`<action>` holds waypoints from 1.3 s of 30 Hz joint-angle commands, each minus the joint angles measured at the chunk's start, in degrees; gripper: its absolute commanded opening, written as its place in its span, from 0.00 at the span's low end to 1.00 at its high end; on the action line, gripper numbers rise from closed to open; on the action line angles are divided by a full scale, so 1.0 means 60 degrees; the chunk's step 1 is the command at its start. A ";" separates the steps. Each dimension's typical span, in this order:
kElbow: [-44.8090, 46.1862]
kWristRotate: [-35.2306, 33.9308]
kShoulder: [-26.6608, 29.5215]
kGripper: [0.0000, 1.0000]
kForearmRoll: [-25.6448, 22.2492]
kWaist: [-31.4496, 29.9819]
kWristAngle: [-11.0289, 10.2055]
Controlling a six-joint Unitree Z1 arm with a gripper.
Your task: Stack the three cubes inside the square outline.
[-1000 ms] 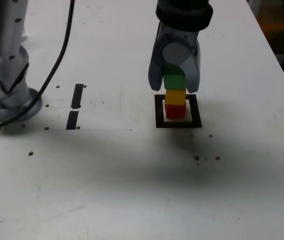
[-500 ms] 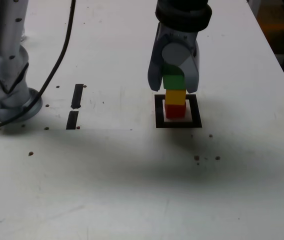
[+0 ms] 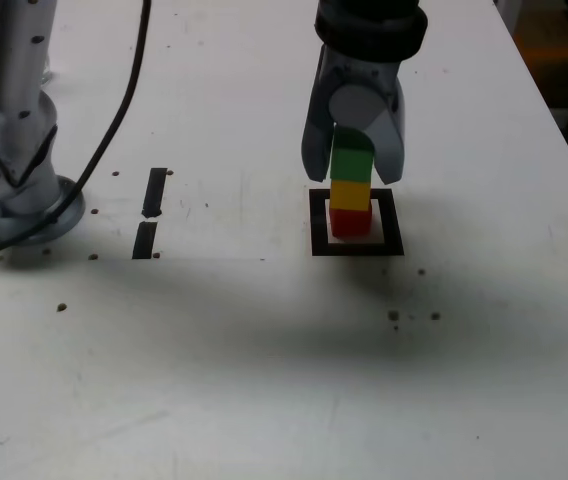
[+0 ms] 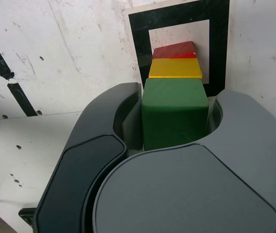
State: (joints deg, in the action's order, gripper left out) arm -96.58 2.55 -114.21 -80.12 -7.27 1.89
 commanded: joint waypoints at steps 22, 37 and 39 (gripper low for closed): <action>-0.0030 0.0095 0.0332 0.80 0.0042 0.0063 -0.0084; 0.0128 0.0004 0.2155 0.81 -0.0421 0.0060 -0.0739; 0.0221 -0.0016 0.2378 0.81 -0.0505 0.0059 -0.0797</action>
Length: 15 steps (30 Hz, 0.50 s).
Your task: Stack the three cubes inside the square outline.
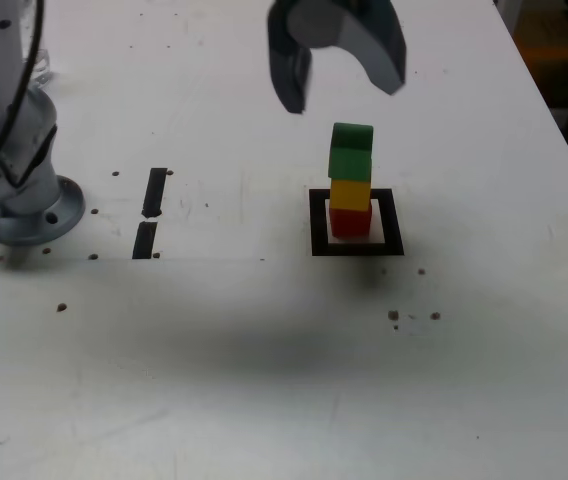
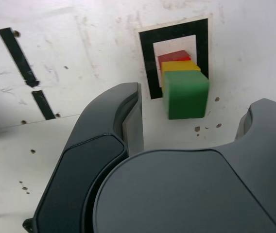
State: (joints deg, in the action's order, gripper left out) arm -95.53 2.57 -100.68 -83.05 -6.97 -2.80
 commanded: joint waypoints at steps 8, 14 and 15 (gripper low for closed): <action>0.1249 -0.0359 0.1237 0.81 -0.0162 0.0014 -0.0194; 0.2134 -0.0549 0.1865 0.81 -0.0099 0.0044 -0.0193; 0.2364 -0.0570 0.2025 0.81 -0.0080 0.0071 -0.0172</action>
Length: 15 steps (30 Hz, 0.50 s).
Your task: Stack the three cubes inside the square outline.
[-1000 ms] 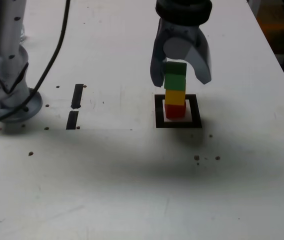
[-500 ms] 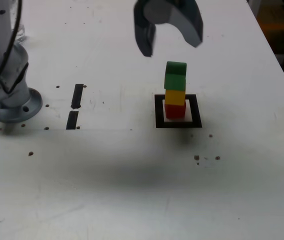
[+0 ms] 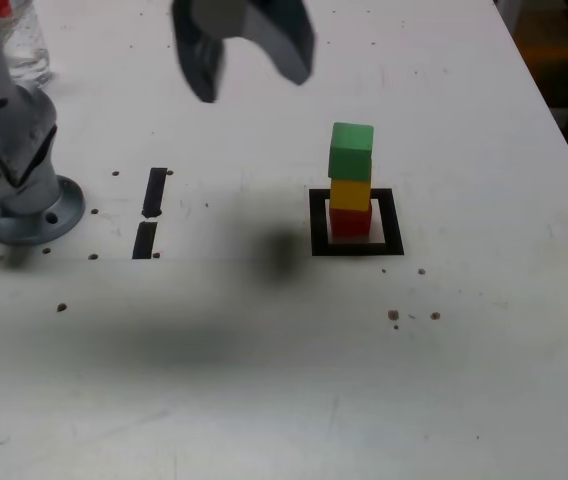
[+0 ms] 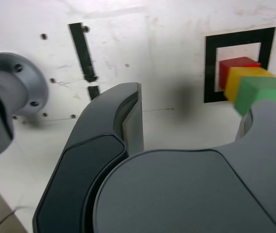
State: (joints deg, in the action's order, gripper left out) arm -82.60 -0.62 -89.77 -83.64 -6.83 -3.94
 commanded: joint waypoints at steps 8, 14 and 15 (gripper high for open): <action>0.2547 -0.0209 0.1054 0.81 0.0976 0.0132 0.0418; 0.3880 -0.0234 0.1150 0.81 0.1934 0.0134 0.0581; 0.4099 -0.0234 0.1116 0.81 0.2169 0.0134 0.0579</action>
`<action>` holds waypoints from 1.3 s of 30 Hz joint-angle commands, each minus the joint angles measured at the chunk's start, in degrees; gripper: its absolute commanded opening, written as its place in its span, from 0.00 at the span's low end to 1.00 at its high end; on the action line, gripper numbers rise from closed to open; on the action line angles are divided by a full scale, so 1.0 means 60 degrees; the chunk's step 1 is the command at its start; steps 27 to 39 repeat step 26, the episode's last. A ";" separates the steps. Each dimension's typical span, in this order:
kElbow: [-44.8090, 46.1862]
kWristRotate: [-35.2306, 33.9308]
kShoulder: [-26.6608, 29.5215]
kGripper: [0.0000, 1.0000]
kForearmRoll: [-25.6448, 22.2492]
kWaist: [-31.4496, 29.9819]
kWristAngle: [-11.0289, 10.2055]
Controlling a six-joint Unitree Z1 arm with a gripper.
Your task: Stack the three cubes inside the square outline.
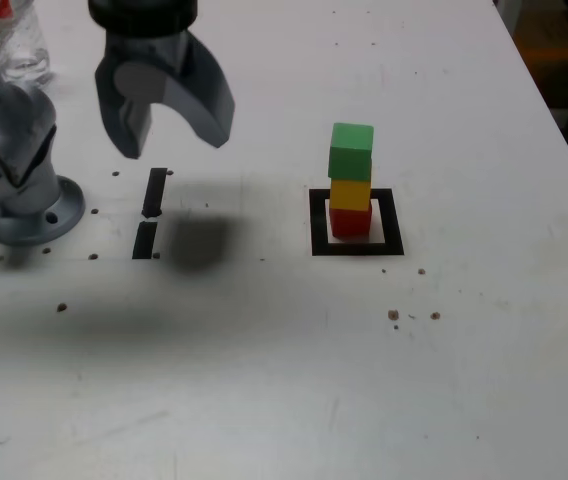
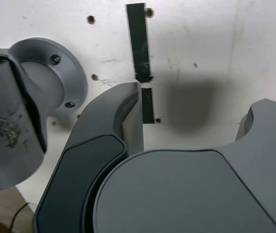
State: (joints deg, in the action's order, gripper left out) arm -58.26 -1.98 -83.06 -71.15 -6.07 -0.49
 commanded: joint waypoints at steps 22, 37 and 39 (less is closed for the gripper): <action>0.2371 -0.0006 -0.0347 0.80 0.2797 0.0008 -0.0075; 0.2579 -0.0016 -0.0298 0.80 0.2899 0.0004 -0.0116; 0.2579 -0.0016 -0.0298 0.80 0.2899 0.0004 -0.0116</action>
